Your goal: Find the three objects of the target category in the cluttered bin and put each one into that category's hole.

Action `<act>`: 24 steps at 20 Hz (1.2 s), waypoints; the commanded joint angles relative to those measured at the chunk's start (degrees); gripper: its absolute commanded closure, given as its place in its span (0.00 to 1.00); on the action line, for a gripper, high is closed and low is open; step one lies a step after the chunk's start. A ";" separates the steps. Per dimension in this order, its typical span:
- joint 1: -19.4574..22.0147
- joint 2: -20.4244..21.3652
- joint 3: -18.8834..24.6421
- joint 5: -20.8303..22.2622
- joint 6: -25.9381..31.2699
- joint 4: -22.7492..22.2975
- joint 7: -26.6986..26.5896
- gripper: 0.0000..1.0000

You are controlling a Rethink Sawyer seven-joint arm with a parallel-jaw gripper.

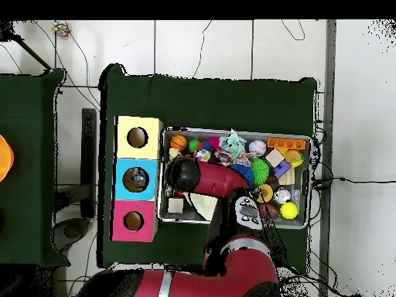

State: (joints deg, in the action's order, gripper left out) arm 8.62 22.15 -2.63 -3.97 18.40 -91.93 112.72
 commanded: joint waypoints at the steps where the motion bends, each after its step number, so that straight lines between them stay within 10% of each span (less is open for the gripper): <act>1: -1.72 -10.33 0.25 1.55 -3.05 -0.94 7.94 1.00; 13: -6.43 -16.40 -17.78 -1.29 -11.02 13.66 8.22 1.00; 24: 0.92 -17.28 -16.97 3.80 -6.71 26.58 -1.05 1.00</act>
State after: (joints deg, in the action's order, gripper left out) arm 1.94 11.80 -15.65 -3.79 12.97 -77.90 112.73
